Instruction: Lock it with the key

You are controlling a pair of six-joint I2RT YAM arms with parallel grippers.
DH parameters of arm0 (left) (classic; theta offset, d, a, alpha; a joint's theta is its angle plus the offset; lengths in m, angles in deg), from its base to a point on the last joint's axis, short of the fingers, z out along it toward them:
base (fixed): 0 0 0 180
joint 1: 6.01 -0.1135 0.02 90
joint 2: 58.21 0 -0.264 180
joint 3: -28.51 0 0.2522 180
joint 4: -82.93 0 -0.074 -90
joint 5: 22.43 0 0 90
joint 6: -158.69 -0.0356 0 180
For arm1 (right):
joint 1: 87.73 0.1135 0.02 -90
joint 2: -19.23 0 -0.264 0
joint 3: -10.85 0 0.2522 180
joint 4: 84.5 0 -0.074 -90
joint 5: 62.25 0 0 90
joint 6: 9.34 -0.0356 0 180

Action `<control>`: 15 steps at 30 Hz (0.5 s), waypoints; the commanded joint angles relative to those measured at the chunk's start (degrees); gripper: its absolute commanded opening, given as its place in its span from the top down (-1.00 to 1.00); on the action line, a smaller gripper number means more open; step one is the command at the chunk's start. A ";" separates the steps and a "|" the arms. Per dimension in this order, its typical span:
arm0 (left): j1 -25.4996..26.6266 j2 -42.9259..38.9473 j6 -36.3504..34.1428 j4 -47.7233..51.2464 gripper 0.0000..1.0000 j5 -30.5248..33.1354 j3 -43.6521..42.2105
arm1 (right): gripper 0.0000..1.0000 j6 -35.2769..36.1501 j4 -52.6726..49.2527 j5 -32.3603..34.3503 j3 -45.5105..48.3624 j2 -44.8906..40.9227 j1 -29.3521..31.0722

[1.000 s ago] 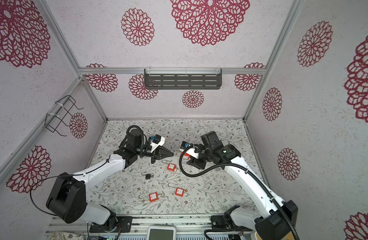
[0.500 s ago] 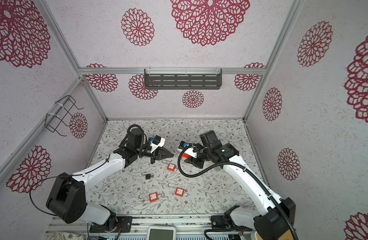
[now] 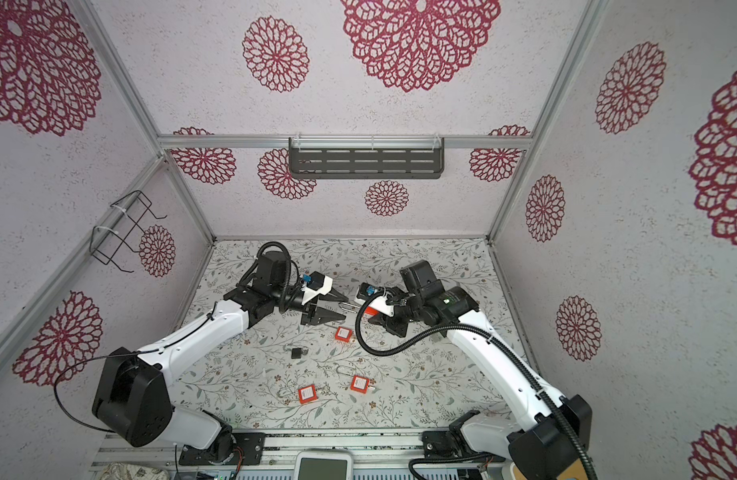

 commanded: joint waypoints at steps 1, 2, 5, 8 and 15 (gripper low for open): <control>0.11 -2.48 -7.67 7.38 -0.06 5.80 2.94 | 0.56 -0.13 0.10 -1.72 -0.12 -0.95 -0.26; 0.17 -2.59 -8.88 8.70 -0.05 6.55 3.62 | 0.56 -0.13 0.03 -1.69 0.01 -0.99 -0.26; 0.43 -2.71 -12.20 13.54 0.04 8.24 5.76 | 0.58 -0.27 -0.13 -1.64 0.23 -0.88 -0.26; 0.87 -2.41 -13.71 16.25 0.11 9.24 7.01 | 0.59 -0.31 -0.02 -1.55 0.15 -0.81 -0.26; 1.85 -1.06 -15.65 19.98 0.30 11.29 8.65 | 0.63 -0.22 -0.24 -1.73 -0.34 -0.30 -0.26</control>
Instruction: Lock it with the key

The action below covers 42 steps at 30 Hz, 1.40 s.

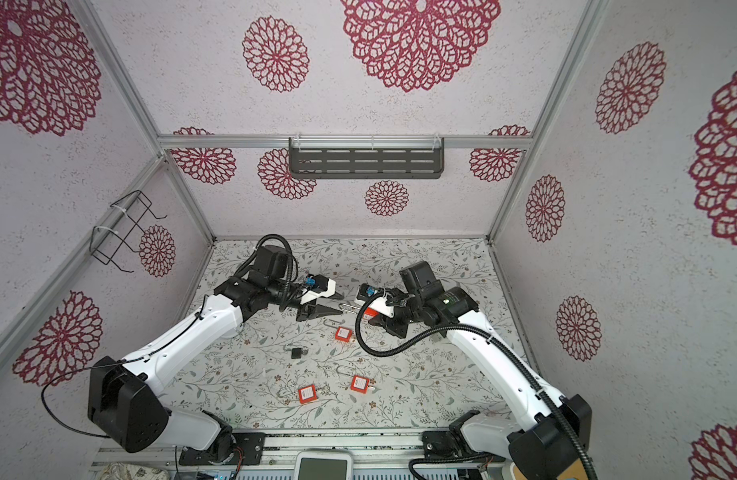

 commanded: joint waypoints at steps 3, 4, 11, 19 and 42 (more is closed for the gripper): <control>0.69 0.70 -2.09 3.13 0.46 0.62 2.06 | 0.64 -0.22 0.18 -1.82 -0.42 -0.23 -0.26; 0.79 0.80 -2.05 3.25 0.51 0.43 2.27 | 0.64 -0.15 0.07 -1.78 -0.42 -0.15 -0.26; 1.35 1.42 -2.36 4.68 0.84 -0.46 3.16 | 0.69 -0.05 0.84 -1.98 -0.18 -0.55 -0.26; 1.94 2.48 -1.73 6.25 1.00 -3.09 3.72 | 0.75 0.89 3.62 -2.40 1.04 -1.19 -0.26; 4.06 4.71 3.44 5.47 1.00 -6.53 2.81 | 0.80 5.45 16.52 -4.12 5.94 -2.63 0.35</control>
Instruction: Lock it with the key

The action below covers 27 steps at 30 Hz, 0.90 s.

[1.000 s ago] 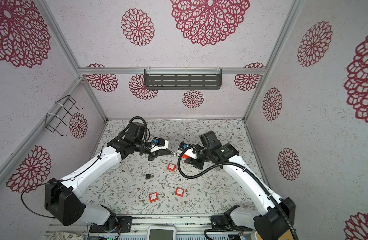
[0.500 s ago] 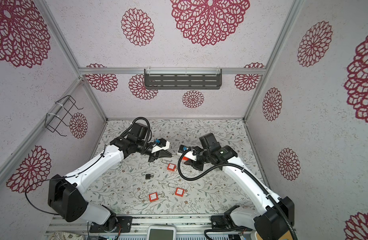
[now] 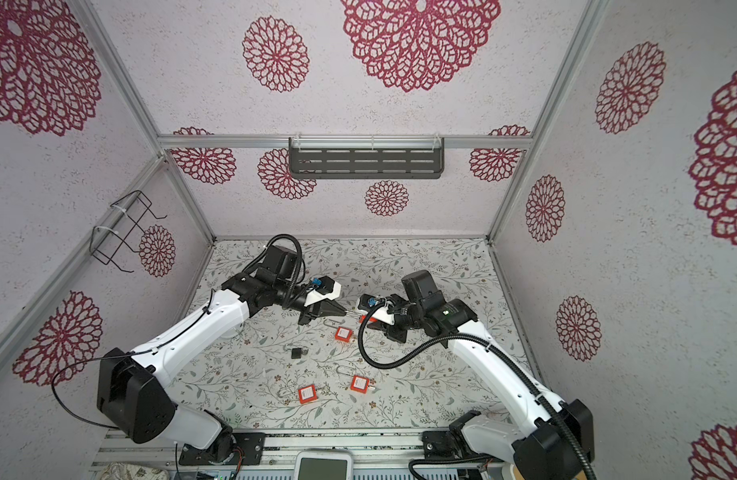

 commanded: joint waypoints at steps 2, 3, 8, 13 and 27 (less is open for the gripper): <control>2.68 1.85 2.59 -0.86 1.00 -3.74 -0.49 | 0.81 1.29 6.75 -2.06 -3.28 0.74 0.52; 2.81 2.05 2.74 -0.81 1.00 -3.74 -0.51 | 0.81 1.29 6.84 -2.09 -3.50 0.96 0.53; 3.21 2.68 4.03 -2.09 1.00 -3.10 -1.17 | 0.84 1.07 7.13 -2.79 -4.81 1.95 0.60; 3.82 2.69 4.25 -3.10 0.82 -0.92 -1.59 | 0.85 1.34 5.87 -3.09 -5.65 3.29 0.55; 3.35 -0.03 4.52 -5.57 0.89 2.06 -3.21 | 0.88 1.23 0.38 -2.00 -5.03 2.27 0.44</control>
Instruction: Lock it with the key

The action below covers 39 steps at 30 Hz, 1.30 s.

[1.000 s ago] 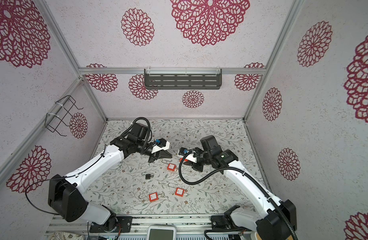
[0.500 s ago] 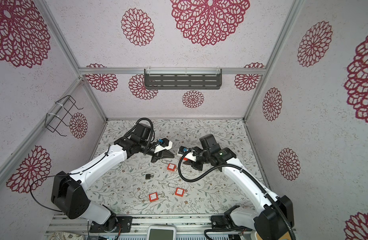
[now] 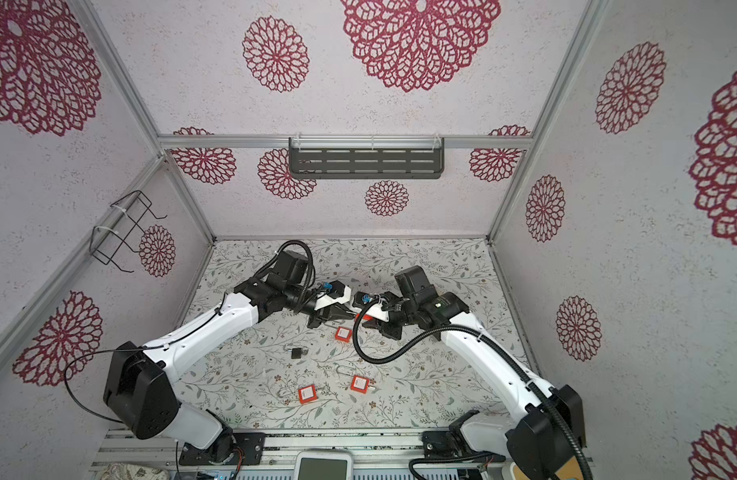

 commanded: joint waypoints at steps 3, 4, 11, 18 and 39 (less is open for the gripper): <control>0.39 -1.56 1.11 0.56 0.86 -1.46 -0.67 | 0.88 0.59 1.10 -0.66 -1.79 -1.84 -0.19; 0.41 -1.56 1.25 0.56 0.84 -1.51 -0.66 | 0.88 0.66 0.92 -0.61 -1.80 -1.85 -0.19; -0.04 -2.50 3.10 -0.35 0.38 -0.92 -0.82 | 0.87 0.43 0.73 -0.54 -1.47 -2.01 -0.19; -0.65 -4.20 4.36 -1.47 0.01 0.38 -1.76 | 0.87 0.24 0.67 -0.31 -1.10 -2.24 -0.19; -1.02 -4.05 4.61 0.01 0.66 2.08 -1.32 | 0.86 -0.08 1.34 -0.17 -0.74 -2.15 -0.19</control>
